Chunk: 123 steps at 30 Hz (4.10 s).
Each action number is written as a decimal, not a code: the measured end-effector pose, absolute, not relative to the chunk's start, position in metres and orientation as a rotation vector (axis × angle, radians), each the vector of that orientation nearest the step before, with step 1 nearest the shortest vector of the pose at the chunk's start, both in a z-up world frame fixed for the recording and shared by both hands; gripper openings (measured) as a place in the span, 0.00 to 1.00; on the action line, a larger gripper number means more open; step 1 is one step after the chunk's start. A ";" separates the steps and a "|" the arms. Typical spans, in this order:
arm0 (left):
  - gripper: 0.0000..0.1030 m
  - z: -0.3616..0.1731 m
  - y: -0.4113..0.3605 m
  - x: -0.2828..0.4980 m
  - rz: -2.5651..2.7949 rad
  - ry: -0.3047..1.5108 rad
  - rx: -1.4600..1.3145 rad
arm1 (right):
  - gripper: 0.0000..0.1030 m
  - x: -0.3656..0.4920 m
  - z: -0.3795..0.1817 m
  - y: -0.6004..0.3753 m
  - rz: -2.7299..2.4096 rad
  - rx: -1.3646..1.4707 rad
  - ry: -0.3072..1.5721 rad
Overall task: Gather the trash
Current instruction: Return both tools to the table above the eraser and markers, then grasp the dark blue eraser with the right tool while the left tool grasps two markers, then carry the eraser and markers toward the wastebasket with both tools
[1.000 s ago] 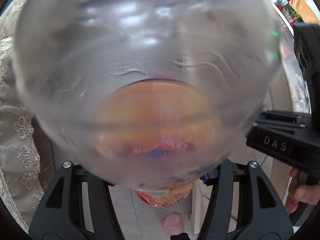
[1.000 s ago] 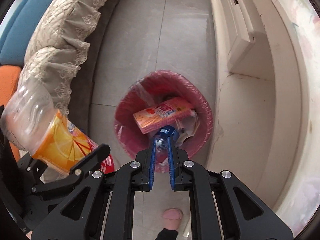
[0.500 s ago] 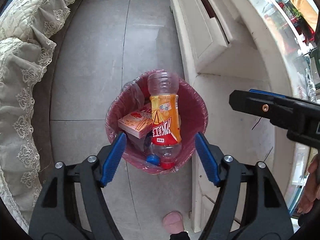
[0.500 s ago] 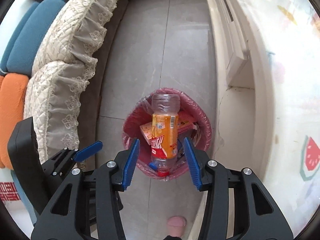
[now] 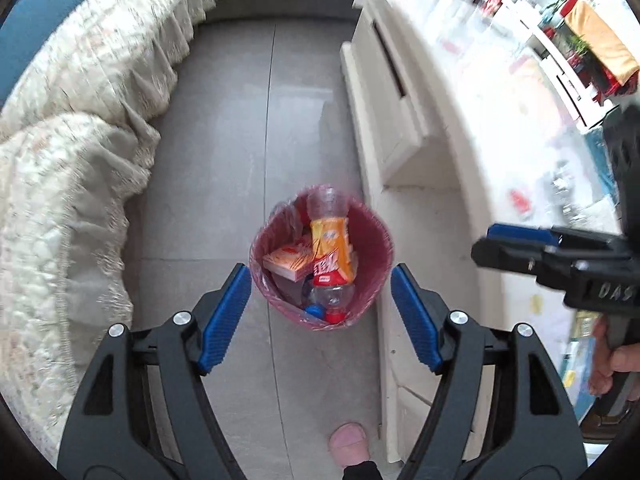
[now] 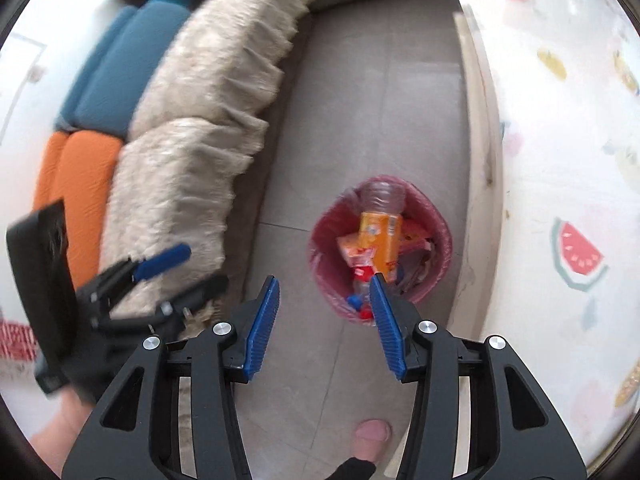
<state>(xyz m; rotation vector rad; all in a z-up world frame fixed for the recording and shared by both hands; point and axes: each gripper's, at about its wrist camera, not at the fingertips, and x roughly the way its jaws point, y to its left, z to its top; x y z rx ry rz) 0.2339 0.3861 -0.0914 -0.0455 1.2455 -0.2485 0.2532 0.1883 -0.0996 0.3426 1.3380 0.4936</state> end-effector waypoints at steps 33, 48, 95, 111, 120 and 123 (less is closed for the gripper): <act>0.93 -0.062 0.024 0.028 -0.611 1.336 0.184 | 0.73 -0.091 -0.090 -0.166 0.253 0.484 1.389; 0.93 -0.130 0.038 0.009 -0.520 1.419 0.222 | 0.76 -0.126 -0.120 -0.084 0.689 -0.059 1.399; 0.25 -0.160 0.018 -0.002 -0.645 1.265 0.500 | 0.54 -0.102 -0.145 -0.090 0.654 -0.223 1.354; 0.21 -0.129 0.028 -0.006 -0.636 1.288 0.370 | 0.54 -0.057 -0.118 -0.154 0.534 0.165 1.353; 0.21 -0.082 0.047 0.014 -0.605 1.242 0.297 | 0.54 -0.027 -0.090 -0.167 0.506 0.394 1.300; 0.21 -0.069 0.057 0.025 -0.580 1.220 0.282 | 0.54 -0.004 -0.070 -0.157 0.519 0.396 1.256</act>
